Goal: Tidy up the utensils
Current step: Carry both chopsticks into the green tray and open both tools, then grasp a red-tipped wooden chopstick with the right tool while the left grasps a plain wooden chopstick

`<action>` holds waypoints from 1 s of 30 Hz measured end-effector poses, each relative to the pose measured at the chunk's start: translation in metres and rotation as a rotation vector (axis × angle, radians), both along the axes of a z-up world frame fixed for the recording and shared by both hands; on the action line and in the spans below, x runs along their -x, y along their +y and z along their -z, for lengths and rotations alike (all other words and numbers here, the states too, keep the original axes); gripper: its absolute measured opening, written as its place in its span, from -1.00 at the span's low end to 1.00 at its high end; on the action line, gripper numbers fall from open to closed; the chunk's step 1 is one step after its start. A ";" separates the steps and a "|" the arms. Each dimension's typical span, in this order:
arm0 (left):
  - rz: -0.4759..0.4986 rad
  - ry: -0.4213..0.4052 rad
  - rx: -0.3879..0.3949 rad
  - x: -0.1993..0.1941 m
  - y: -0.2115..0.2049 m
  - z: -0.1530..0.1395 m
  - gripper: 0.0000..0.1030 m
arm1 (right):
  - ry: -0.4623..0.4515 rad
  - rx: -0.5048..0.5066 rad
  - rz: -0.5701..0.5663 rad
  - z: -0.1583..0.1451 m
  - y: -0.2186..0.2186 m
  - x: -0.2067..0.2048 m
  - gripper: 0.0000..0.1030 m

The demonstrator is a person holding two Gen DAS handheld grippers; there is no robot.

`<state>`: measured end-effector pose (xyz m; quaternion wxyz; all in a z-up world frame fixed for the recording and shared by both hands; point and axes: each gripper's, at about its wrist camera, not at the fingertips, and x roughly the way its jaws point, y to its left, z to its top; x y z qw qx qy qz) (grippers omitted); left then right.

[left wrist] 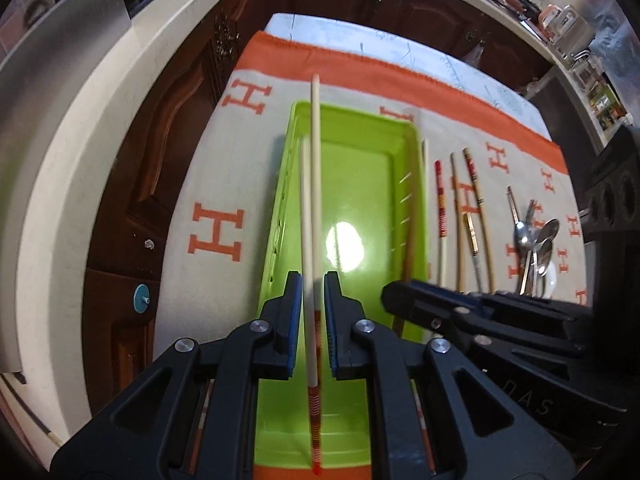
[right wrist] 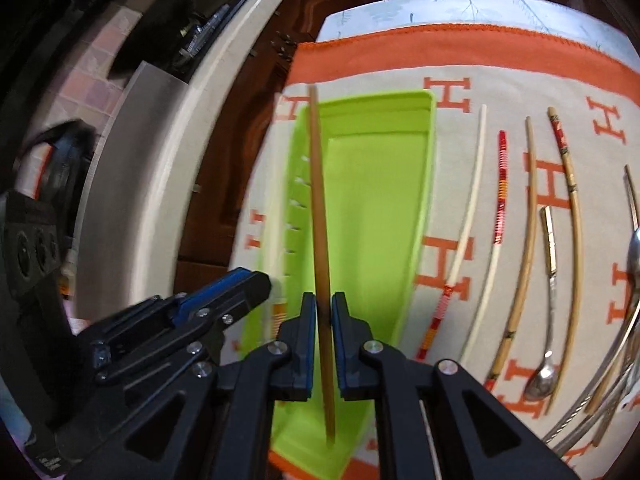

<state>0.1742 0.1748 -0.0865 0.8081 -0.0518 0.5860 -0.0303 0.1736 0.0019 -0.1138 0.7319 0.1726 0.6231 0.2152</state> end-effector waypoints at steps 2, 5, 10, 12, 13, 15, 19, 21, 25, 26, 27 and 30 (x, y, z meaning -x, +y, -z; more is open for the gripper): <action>0.006 0.006 -0.012 0.000 -0.004 0.007 -0.82 | -0.012 0.030 -0.010 0.000 0.002 0.001 -0.67; 0.004 0.023 0.002 0.002 -0.005 0.011 -0.70 | -0.028 0.041 -0.013 -0.003 -0.004 0.005 -0.55; -0.023 0.006 0.002 0.005 -0.007 0.003 -0.17 | -0.033 0.042 0.013 -0.012 -0.033 0.013 -0.08; -0.020 -0.028 -0.007 0.009 -0.010 -0.006 -0.16 | -0.037 0.046 0.012 -0.016 -0.041 0.017 -0.08; -0.016 -0.040 -0.012 0.011 -0.011 -0.010 -0.16 | -0.044 0.056 0.004 -0.019 -0.047 0.021 -0.08; -0.011 -0.078 -0.020 0.017 -0.016 -0.019 -0.16 | -0.061 0.066 -0.002 -0.024 -0.053 0.024 -0.07; 0.021 -0.146 0.015 0.030 -0.027 -0.038 -0.16 | -0.103 0.066 0.033 -0.038 -0.078 0.038 -0.07; 0.046 -0.166 0.031 0.036 -0.036 -0.047 -0.16 | -0.132 0.081 0.059 -0.043 -0.086 0.044 -0.07; 0.104 -0.162 0.048 0.048 -0.054 -0.059 -0.16 | -0.201 0.161 0.091 -0.057 -0.109 0.056 -0.03; 0.116 -0.159 0.046 0.051 -0.058 -0.063 -0.16 | -0.199 0.164 0.087 -0.059 -0.113 0.058 0.03; 0.125 -0.158 0.050 0.054 -0.063 -0.065 -0.16 | -0.194 0.163 0.086 -0.060 -0.118 0.060 0.19; 0.152 -0.180 0.061 0.063 -0.077 -0.075 -0.15 | -0.209 0.151 0.105 -0.066 -0.135 0.067 0.27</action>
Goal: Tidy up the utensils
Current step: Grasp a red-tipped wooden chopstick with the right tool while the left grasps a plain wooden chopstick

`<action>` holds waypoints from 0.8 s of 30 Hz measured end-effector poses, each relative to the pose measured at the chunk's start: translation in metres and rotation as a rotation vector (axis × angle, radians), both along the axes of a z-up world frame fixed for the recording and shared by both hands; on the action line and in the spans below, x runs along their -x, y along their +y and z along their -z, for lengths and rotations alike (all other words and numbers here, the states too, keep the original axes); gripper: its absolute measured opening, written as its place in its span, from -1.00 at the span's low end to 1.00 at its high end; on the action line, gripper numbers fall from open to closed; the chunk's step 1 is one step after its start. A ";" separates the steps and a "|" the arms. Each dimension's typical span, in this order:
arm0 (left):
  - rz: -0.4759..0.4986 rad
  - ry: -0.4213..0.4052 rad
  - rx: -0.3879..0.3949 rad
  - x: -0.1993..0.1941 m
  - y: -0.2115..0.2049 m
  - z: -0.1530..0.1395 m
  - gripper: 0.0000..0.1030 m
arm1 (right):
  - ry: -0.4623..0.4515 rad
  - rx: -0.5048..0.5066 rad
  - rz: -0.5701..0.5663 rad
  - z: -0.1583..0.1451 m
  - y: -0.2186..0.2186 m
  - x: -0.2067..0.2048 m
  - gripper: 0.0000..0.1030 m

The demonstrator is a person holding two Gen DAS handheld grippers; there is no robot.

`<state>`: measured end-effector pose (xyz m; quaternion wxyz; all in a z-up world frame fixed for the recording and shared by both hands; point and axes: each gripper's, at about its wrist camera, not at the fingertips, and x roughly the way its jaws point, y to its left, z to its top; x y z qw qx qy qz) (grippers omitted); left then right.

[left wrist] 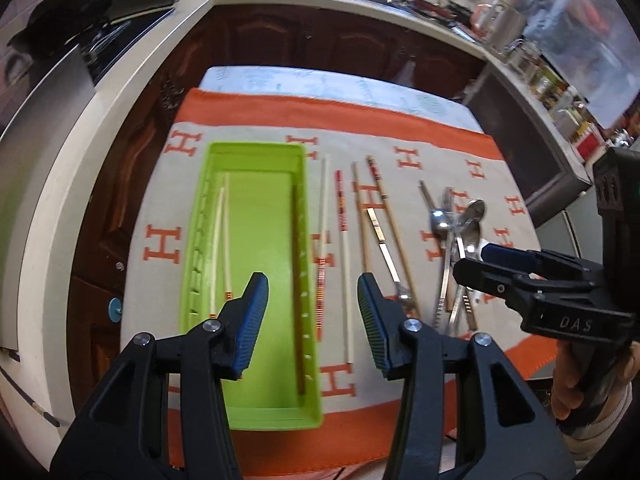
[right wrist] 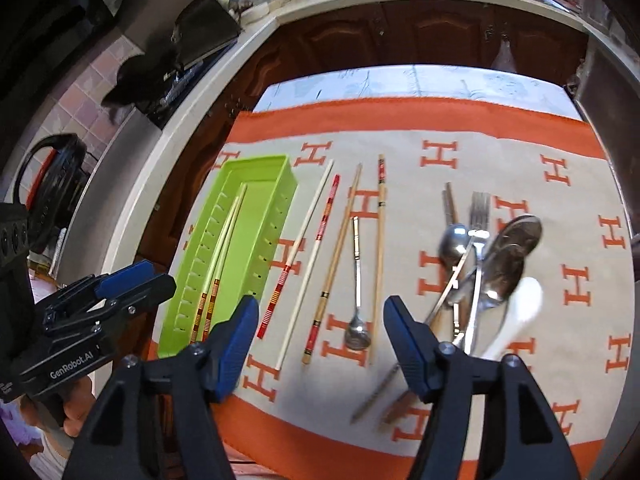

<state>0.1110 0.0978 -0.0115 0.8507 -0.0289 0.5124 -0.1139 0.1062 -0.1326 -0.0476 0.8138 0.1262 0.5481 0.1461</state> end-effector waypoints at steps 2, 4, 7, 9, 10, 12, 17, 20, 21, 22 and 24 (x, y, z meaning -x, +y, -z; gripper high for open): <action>0.018 -0.016 0.006 0.005 -0.008 -0.006 -0.14 | -0.014 -0.011 0.008 -0.004 -0.010 0.006 0.27; 0.031 -0.027 0.006 0.008 -0.018 -0.011 -0.14 | -0.023 -0.007 0.018 -0.005 -0.014 0.009 0.27; 0.046 -0.023 0.018 0.006 -0.031 -0.012 -0.14 | -0.032 0.010 0.021 -0.005 -0.018 0.011 0.26; 0.046 -0.002 0.031 -0.001 -0.038 -0.007 -0.14 | -0.024 0.008 0.027 -0.002 -0.021 0.009 0.26; 0.047 0.014 0.042 -0.006 -0.042 -0.003 -0.14 | -0.020 0.007 0.030 0.000 -0.022 0.006 0.21; 0.044 0.047 0.056 -0.018 -0.051 0.007 -0.14 | -0.004 0.008 0.030 0.006 -0.024 0.000 0.05; 0.025 0.147 0.044 -0.052 -0.069 0.047 -0.16 | 0.055 -0.005 0.040 0.025 -0.029 -0.020 -0.15; 0.018 0.202 0.036 -0.065 -0.077 0.073 -0.35 | 0.084 -0.008 0.047 0.037 -0.033 -0.031 -0.26; 0.016 0.226 0.034 -0.069 -0.080 0.083 -0.41 | 0.098 -0.013 0.051 0.042 -0.035 -0.035 -0.28; 0.016 0.246 0.034 -0.072 -0.083 0.092 -0.43 | 0.105 -0.016 0.053 0.046 -0.036 -0.038 -0.29; 0.015 0.271 0.031 -0.076 -0.086 0.105 -0.49 | 0.120 -0.019 0.055 0.054 -0.037 -0.043 -0.29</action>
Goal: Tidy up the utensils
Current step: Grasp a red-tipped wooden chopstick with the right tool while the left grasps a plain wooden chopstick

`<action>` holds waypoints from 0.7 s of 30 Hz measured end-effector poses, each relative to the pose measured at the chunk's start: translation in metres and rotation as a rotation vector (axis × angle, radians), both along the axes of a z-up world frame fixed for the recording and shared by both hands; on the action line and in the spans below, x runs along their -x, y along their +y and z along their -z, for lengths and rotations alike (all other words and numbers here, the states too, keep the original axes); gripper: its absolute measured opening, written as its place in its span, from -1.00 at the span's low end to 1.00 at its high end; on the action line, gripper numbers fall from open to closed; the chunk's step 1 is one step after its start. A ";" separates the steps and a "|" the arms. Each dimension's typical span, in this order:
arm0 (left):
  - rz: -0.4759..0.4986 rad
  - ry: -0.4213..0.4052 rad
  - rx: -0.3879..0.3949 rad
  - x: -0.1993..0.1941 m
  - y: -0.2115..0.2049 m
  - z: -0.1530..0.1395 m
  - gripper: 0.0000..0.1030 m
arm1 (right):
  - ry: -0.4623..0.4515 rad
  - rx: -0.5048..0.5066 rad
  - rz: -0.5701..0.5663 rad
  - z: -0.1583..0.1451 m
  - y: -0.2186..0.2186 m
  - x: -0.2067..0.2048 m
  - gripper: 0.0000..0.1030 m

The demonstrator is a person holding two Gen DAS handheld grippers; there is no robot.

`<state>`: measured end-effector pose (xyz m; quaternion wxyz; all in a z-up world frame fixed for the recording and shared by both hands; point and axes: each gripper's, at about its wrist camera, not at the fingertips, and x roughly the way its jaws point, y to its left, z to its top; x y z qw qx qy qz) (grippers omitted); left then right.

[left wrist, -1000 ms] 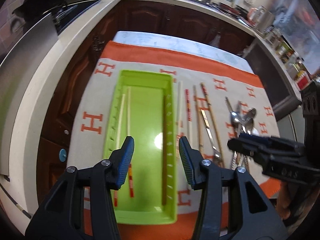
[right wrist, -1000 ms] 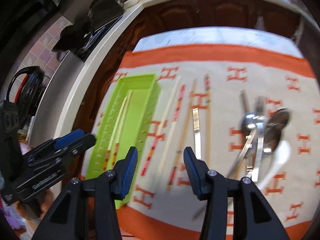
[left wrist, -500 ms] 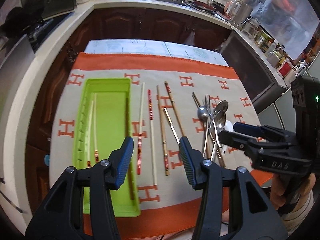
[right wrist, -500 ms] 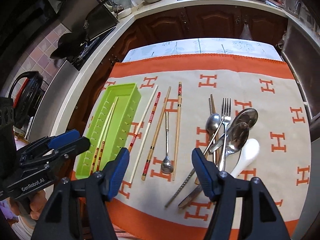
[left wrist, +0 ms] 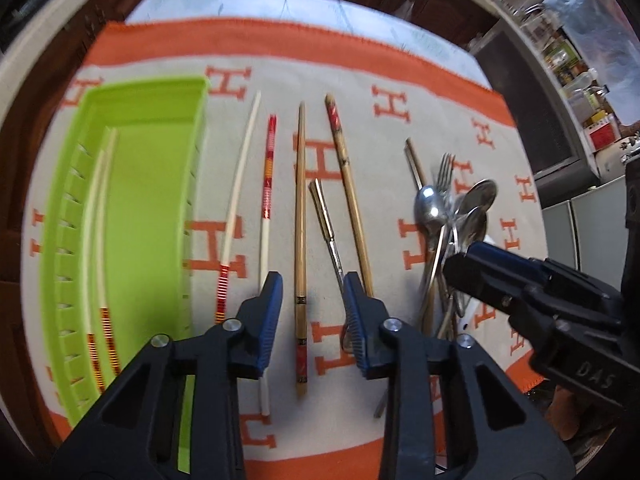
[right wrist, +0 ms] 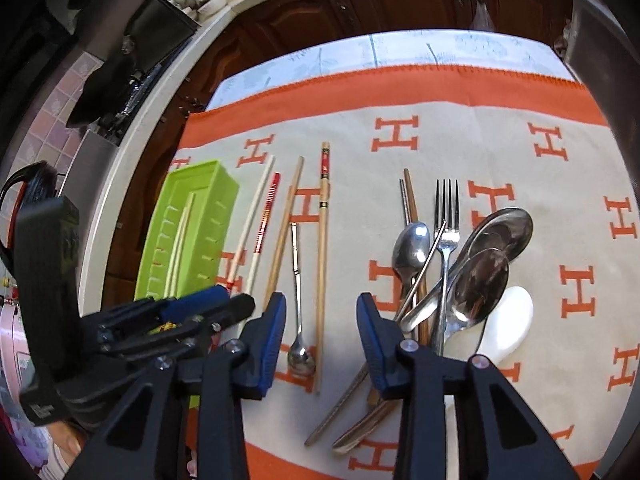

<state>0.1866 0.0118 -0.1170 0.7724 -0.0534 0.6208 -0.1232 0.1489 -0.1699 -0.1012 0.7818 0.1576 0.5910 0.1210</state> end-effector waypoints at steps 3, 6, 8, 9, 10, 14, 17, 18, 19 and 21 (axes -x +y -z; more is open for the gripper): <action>0.006 0.025 -0.018 -0.005 -0.006 0.017 -0.55 | 0.017 -0.007 -0.001 0.010 -0.001 -0.006 -0.31; 0.011 0.044 -0.028 -0.008 -0.012 0.028 -0.59 | 0.042 -0.019 -0.007 0.021 -0.001 -0.011 -0.40; 0.013 0.054 -0.035 -0.010 -0.016 0.034 -0.60 | 0.052 -0.021 -0.010 0.026 0.000 -0.014 -0.41; 0.014 0.058 -0.037 -0.011 -0.018 0.036 -0.60 | 0.055 -0.021 -0.012 0.027 0.001 -0.015 -0.41; 0.016 0.061 -0.041 -0.012 -0.020 0.039 -0.60 | 0.058 -0.022 -0.013 0.029 0.002 -0.017 -0.41; 0.023 0.078 -0.061 -0.014 -0.028 0.050 -0.60 | 0.066 -0.020 -0.022 0.034 0.006 -0.022 -0.41; 0.038 0.059 -0.086 -0.014 -0.036 0.052 -0.60 | 0.069 -0.008 -0.031 0.037 0.011 -0.026 -0.42; 0.041 0.055 -0.093 -0.015 -0.039 0.053 -0.60 | 0.072 -0.005 -0.033 0.039 0.013 -0.028 -0.42; 0.044 0.051 -0.099 -0.015 -0.042 0.053 -0.60 | 0.075 0.003 -0.034 0.040 0.015 -0.030 -0.42; 0.048 0.048 -0.106 -0.017 -0.047 0.054 -0.60 | 0.076 0.016 -0.039 0.042 0.021 -0.034 -0.45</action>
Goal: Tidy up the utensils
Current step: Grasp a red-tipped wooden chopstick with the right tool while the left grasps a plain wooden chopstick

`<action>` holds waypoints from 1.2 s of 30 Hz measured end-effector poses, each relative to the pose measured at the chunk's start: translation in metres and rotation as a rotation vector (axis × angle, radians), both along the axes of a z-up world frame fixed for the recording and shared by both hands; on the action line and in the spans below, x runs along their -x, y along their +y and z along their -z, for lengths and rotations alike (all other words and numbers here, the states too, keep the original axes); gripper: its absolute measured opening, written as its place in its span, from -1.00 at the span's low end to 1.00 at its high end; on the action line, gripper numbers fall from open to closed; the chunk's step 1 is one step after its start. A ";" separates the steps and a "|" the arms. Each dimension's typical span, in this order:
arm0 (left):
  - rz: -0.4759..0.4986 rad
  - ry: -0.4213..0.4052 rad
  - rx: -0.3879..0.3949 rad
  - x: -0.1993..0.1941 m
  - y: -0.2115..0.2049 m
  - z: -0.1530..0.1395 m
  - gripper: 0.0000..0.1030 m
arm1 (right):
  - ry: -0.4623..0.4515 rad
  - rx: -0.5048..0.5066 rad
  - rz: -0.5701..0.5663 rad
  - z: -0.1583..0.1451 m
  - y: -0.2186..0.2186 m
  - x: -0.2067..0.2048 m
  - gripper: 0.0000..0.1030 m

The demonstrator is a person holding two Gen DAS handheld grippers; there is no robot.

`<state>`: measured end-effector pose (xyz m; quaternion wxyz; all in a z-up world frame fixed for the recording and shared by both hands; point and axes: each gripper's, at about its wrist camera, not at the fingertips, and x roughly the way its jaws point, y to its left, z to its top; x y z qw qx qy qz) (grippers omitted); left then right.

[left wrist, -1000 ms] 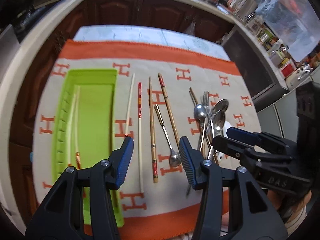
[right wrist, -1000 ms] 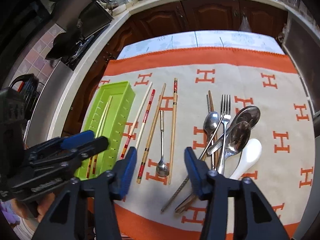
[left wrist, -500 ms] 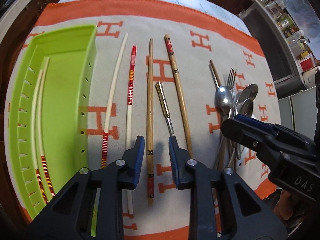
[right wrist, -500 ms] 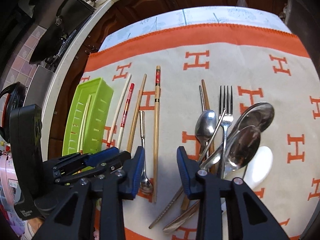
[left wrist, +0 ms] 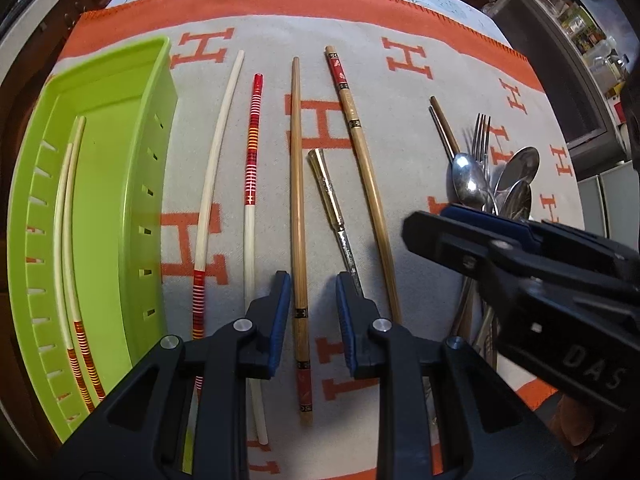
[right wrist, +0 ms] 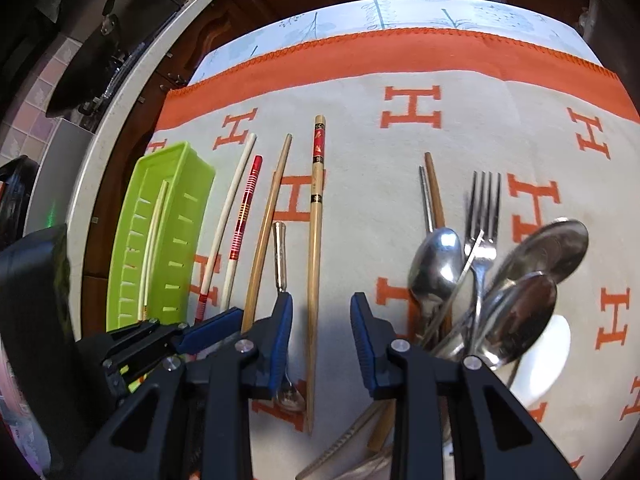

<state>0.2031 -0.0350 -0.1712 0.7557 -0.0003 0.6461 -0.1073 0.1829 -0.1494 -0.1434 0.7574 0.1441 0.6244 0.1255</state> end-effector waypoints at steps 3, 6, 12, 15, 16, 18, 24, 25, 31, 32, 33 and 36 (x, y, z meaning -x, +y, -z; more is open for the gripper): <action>-0.001 -0.001 0.002 -0.002 -0.003 0.000 -0.60 | 0.008 0.022 -0.011 0.005 0.009 -0.007 -0.54; -0.002 -0.002 0.010 0.000 0.002 -0.002 -0.60 | 0.014 0.063 -0.027 0.011 0.020 -0.013 -0.61; -0.001 -0.021 0.000 0.007 0.011 -0.005 -0.71 | -0.005 0.166 -0.052 0.017 0.036 -0.018 -0.84; -0.010 -0.030 -0.016 0.009 0.015 -0.006 -0.90 | -0.014 0.168 -0.043 0.018 0.034 -0.017 -0.87; -0.015 -0.031 -0.013 0.010 0.018 -0.006 -0.90 | -0.013 0.158 -0.036 0.018 0.032 -0.017 -0.87; -0.024 -0.030 0.010 0.011 0.025 -0.007 -0.91 | -0.005 0.125 -0.012 0.019 0.026 -0.017 -0.88; -0.033 -0.030 0.049 0.019 0.036 -0.014 -0.91 | 0.001 0.002 0.054 0.007 0.005 0.000 -0.88; -0.033 -0.036 0.059 0.023 0.038 -0.018 -0.91 | -0.005 -0.011 0.060 0.003 0.003 0.004 -0.88; -0.031 -0.092 0.122 0.047 0.051 -0.051 -0.91 | -0.041 -0.095 0.078 -0.024 -0.007 0.028 -0.88; -0.031 -0.100 0.130 0.051 0.054 -0.057 -0.91 | -0.046 -0.113 0.078 -0.029 -0.005 0.032 -0.88; -0.032 -0.110 0.137 0.055 0.057 -0.063 -0.91 | -0.049 -0.122 0.076 -0.032 -0.005 0.033 -0.88; -0.042 -0.149 0.155 0.067 0.073 -0.084 -0.91 | -0.067 -0.154 0.061 -0.044 0.003 0.042 -0.88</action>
